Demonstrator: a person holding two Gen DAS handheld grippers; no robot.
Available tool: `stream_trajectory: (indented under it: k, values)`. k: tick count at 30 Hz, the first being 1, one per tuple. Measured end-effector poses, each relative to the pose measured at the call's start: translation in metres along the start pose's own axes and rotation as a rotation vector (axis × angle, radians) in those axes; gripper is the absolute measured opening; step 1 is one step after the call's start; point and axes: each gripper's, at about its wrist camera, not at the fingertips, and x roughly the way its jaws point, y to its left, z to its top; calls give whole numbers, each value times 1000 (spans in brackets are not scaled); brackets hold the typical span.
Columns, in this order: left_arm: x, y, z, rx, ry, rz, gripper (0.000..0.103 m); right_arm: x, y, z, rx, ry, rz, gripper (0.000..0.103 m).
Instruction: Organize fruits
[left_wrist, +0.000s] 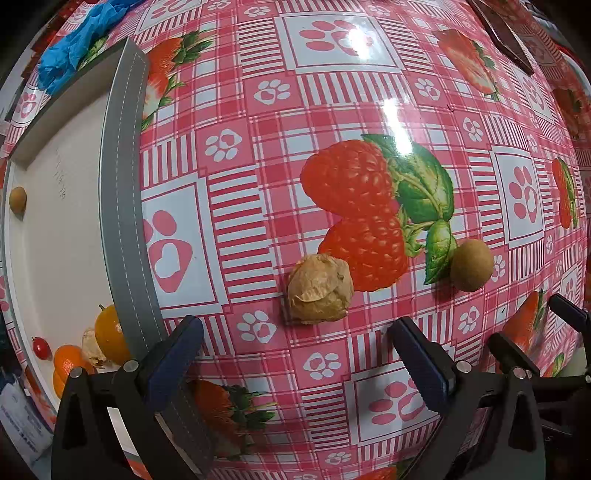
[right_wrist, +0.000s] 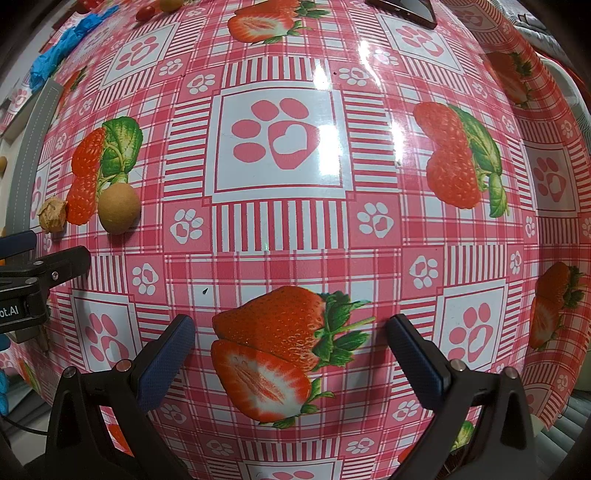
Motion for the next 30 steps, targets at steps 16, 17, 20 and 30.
stream_trajectory:
  k: [16,17,20,30]
  values:
    - [0,0,-1,-1,-1,0,102,0,-1,0,6,-4,3,103]
    - [0,0,-1,-1,-2,1,102,0,-1,1,7,-5,4,103]
    - [0,0,-1,-1,-1,1,102,0,-2,1,9,-5,5,103]
    - [0,0,-1,-1,-2,1,102,0,-2,1,12,-9,7,103]
